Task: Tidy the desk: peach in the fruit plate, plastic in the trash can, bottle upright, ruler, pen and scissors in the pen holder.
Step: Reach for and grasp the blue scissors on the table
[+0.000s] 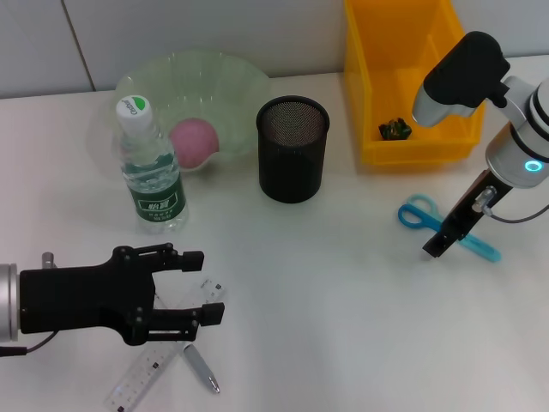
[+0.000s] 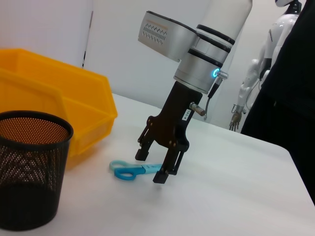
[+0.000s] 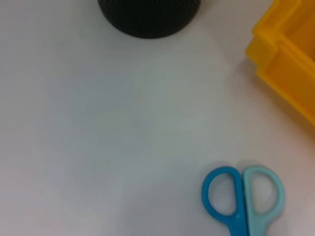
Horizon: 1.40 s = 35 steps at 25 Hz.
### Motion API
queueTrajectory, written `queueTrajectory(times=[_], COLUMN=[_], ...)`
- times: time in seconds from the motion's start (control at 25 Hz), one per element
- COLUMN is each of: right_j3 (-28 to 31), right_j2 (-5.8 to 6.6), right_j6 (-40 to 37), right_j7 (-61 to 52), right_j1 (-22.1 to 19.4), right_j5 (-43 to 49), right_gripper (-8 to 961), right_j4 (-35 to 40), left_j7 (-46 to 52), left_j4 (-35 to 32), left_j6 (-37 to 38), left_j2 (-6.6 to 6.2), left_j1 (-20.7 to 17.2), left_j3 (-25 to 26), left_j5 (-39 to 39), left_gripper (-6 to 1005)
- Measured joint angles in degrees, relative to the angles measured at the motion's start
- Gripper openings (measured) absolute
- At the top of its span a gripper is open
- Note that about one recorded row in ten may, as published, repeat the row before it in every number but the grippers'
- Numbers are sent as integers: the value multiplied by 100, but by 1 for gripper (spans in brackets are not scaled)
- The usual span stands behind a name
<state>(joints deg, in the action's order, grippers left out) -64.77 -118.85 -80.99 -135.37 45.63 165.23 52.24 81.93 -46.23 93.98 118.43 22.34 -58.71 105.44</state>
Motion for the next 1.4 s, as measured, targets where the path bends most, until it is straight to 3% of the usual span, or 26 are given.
queueTrajectory(times=[1.28, 1.4], right_j3=[40, 60], right_j2=[3, 3], right_j6=[60, 60], right_j7=[28, 28], right_j1=[-40, -46], right_j5=[-62, -62], right_gripper=[641, 433], right_j4=[-107, -104], left_j7=[52, 52], left_j4=[0, 0], left_j6=[24, 24], left_j2=[7, 7], left_j1=[34, 30], left_j3=[-37, -30], left_j5=[-23, -25], left_gripper=[815, 815])
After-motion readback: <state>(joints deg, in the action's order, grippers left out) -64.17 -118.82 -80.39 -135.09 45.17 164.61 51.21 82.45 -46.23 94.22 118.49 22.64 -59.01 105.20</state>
